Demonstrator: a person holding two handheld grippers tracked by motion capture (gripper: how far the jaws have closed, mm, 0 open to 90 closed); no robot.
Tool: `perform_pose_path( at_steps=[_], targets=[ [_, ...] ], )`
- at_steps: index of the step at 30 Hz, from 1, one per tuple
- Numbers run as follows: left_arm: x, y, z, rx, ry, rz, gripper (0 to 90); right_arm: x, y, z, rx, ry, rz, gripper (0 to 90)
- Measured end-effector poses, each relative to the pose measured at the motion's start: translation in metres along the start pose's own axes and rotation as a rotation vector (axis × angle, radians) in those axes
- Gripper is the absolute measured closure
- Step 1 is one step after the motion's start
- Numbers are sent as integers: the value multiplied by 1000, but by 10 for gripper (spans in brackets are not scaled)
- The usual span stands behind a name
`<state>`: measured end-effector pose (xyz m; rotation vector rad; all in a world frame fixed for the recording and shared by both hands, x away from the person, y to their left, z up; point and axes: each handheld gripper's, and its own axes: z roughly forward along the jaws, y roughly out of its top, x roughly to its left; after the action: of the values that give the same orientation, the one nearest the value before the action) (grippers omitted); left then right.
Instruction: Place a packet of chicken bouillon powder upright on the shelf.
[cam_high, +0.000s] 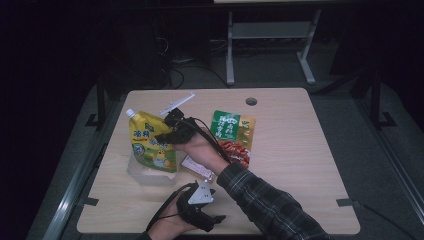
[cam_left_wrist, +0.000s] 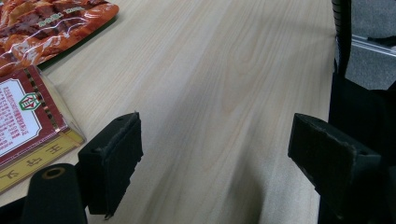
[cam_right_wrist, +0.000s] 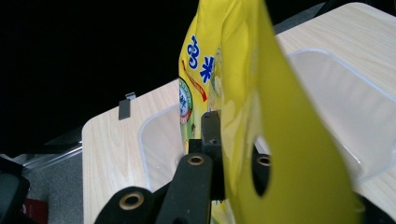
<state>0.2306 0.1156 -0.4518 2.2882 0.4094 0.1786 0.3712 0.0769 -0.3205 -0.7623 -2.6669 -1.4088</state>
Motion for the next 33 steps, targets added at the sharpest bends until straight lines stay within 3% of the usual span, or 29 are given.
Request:
perform_pose_path(
  at_steps=[3,10,12,13,15,25,33],
  targets=[
    [0,0,0,4,0,3,170,1,-1,5,9,3,9,899],
    [1,0,-1,11,2,10,170,4,-6,16,42,-8,-11,888],
    [2,0,-1,12,3,10,170,4,-8,19,49,-12,-35,877],
    [2,0,-1,12,3,10,170,5,-9,20,55,-2,-19,867],
    [1,-1,-1,14,3,8,170,6,-10,22,62,3,-34,848],
    [1,-1,0,14,0,1,170,7,-14,17,72,33,-43,641],
    [0,-1,1,16,-3,-11,170,3,-19,12,85,-2,-82,497]
  ],
)
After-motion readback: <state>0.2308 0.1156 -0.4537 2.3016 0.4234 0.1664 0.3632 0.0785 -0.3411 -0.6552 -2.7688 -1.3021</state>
